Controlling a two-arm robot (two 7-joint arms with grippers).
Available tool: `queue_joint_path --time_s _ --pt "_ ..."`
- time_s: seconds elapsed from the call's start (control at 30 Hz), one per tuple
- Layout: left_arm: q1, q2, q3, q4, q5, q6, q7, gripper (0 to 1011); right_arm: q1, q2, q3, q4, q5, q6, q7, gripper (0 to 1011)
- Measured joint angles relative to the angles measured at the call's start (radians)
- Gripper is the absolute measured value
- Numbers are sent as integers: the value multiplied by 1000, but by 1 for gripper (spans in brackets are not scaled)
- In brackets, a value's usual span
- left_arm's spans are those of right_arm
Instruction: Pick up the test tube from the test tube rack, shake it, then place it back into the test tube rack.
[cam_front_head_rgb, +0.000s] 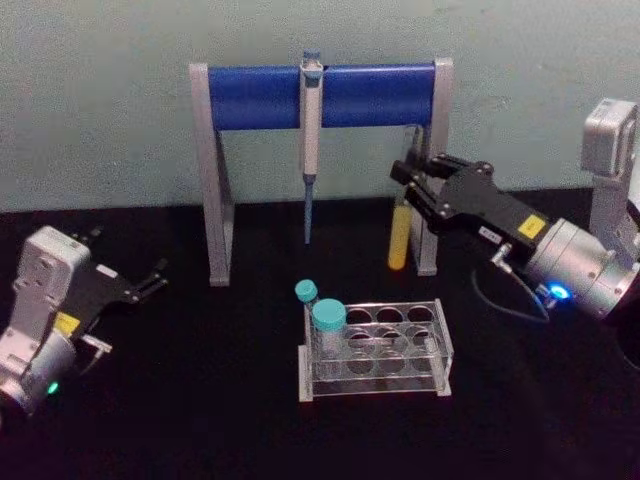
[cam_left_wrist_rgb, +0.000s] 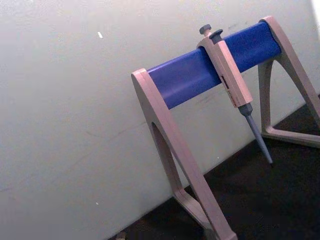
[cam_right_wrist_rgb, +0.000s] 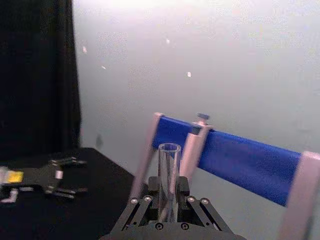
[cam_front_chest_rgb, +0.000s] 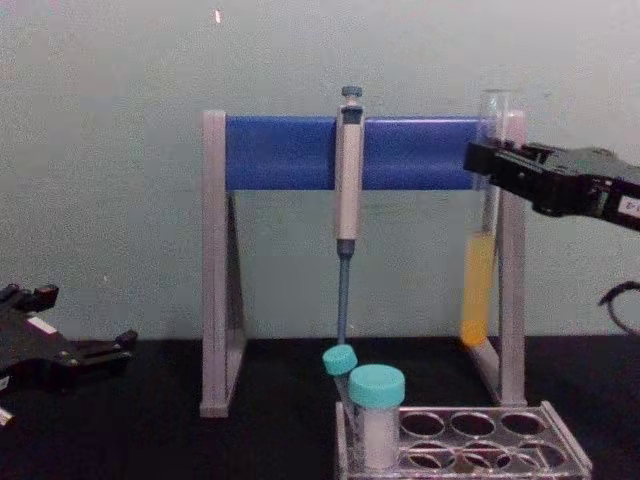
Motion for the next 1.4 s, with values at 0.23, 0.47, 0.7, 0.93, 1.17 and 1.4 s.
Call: queue_joint_path --time_s 0.23,0.47,0.7,0.93,1.17,1.4 --pt "0 0 0 0 0 0 0 1001 -6 6 -15 -5 77 16 75 233" --pt "0 0 0 0 0 0 0 1001 -41 66 -20 -68 96 45 76 233" --pt "0 0 0 0 0 0 0 1002 -70 101 -4 -107 88 33 29 233" --pt "0 0 0 0 0 0 0 1001 -64 97 -11 -99 85 22 29 233" --pt "0 0 0 0 0 0 0 1001 -55 90 -21 -78 84 12 44 232" --pt "0 0 0 0 0 0 0 1001 -46 82 -32 -55 84 1 61 233"
